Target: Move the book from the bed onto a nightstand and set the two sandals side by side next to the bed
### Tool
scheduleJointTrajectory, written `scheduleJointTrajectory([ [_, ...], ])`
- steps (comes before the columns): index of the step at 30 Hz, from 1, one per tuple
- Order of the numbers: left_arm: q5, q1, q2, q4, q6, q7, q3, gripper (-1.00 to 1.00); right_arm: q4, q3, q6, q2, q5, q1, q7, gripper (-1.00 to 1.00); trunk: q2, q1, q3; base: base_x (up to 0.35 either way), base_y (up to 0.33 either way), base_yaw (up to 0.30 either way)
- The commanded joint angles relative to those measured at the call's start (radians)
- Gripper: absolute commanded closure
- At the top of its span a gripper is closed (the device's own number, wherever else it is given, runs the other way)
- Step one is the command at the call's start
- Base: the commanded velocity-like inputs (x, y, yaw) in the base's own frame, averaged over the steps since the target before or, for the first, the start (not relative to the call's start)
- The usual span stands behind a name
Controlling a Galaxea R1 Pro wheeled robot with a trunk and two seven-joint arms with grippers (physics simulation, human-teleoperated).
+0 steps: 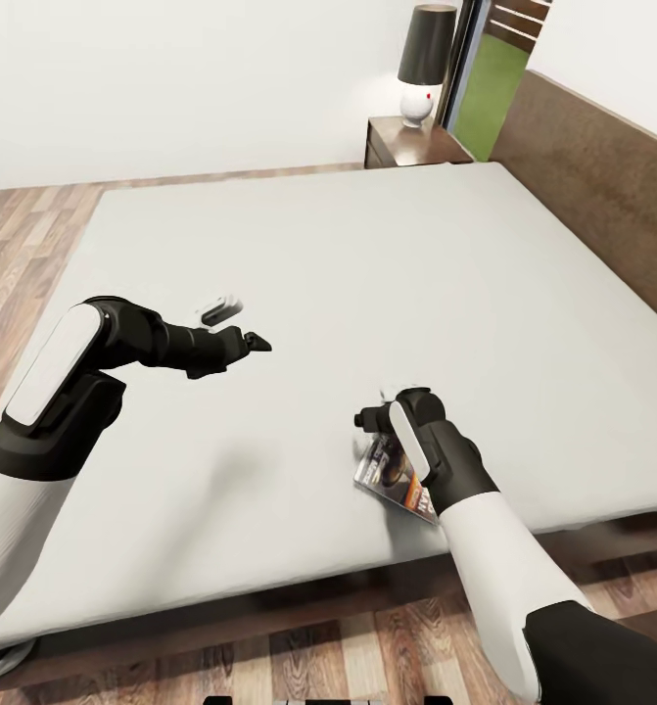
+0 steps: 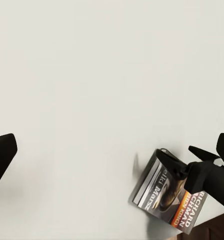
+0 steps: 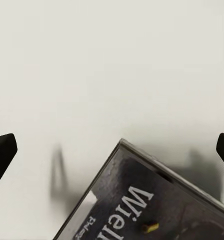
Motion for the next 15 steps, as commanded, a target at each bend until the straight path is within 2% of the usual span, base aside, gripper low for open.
scheduleJointTrajectory([
  [1,0.007,-0.001,0.001,-0.001,0.004,0.009,-0.001,-1.0,-0.001,0.001,0.003,0.0,-0.011,-0.001,-0.01,-1.0,0.0,0.0,-0.001,0.033,0.0,0.0],
  [15,0.008,-0.001,0.001,-0.001,0.005,0.009,0.0,-1.0,0.004,-0.002,-0.002,-0.003,-0.01,-0.001,-0.01,-1.0,0.0,0.0,-0.001,0.01,0.0,0.0],
])
